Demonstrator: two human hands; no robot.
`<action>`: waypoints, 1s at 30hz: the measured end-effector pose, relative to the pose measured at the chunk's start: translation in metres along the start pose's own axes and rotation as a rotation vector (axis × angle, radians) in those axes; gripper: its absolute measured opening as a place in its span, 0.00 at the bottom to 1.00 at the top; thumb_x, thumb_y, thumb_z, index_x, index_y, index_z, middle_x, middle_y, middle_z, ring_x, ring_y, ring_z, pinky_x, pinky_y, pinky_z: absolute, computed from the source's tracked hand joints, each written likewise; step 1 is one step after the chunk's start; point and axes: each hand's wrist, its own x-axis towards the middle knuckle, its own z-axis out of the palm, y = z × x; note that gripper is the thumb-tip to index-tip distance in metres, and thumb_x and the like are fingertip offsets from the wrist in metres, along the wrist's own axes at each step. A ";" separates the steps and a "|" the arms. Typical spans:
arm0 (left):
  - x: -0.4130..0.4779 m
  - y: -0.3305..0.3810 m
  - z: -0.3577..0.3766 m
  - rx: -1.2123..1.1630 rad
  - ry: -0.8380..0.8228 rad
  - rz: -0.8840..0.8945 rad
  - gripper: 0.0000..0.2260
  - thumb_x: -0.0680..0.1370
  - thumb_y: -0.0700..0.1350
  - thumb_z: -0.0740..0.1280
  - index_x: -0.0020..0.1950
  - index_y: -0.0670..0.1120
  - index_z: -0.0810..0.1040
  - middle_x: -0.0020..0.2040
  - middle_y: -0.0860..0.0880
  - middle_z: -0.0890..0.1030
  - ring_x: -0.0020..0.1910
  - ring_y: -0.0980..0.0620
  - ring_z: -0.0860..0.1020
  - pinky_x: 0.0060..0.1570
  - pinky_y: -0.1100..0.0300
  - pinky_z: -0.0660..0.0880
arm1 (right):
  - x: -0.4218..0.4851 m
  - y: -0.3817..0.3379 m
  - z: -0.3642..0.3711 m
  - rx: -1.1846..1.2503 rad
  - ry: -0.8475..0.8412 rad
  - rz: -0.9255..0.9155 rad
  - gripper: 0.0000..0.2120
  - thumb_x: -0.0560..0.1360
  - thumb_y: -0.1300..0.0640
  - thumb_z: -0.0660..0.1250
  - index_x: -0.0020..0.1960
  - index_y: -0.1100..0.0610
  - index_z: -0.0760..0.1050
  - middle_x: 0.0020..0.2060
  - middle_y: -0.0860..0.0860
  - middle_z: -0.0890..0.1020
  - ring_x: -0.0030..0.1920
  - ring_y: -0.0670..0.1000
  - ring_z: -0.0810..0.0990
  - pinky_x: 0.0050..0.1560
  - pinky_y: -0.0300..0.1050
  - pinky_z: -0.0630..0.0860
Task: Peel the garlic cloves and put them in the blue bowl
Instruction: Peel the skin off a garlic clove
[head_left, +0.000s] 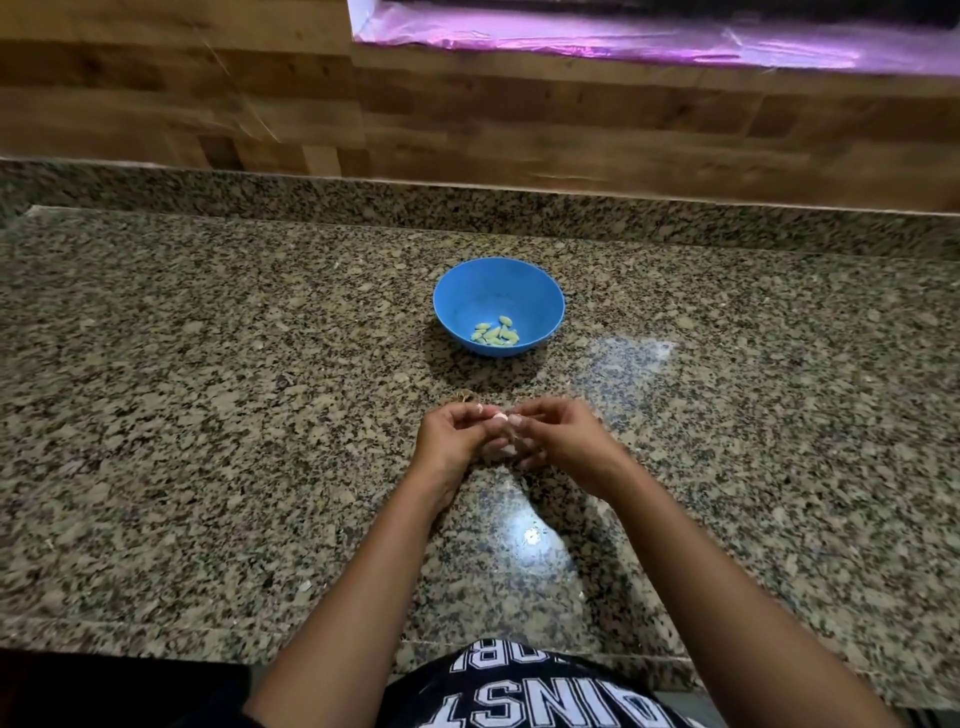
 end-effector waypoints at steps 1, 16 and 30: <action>-0.001 -0.002 0.001 -0.008 0.009 0.012 0.04 0.72 0.31 0.69 0.44 0.36 0.79 0.41 0.41 0.82 0.34 0.50 0.82 0.34 0.64 0.79 | -0.001 0.002 0.001 0.021 0.001 -0.001 0.07 0.75 0.64 0.66 0.52 0.66 0.76 0.41 0.57 0.82 0.35 0.49 0.81 0.35 0.42 0.78; -0.015 -0.005 0.010 0.089 -0.032 0.136 0.06 0.74 0.32 0.68 0.49 0.38 0.81 0.48 0.42 0.83 0.43 0.51 0.83 0.39 0.62 0.80 | -0.013 0.004 0.008 0.165 0.214 -0.040 0.04 0.71 0.68 0.69 0.45 0.68 0.76 0.41 0.61 0.82 0.38 0.56 0.82 0.40 0.45 0.82; -0.022 -0.002 0.012 0.020 -0.146 0.175 0.09 0.74 0.31 0.67 0.51 0.41 0.80 0.46 0.46 0.82 0.41 0.56 0.82 0.37 0.65 0.78 | -0.027 0.002 0.002 0.474 0.098 -0.012 0.05 0.76 0.71 0.60 0.48 0.70 0.75 0.35 0.58 0.81 0.32 0.51 0.81 0.34 0.39 0.80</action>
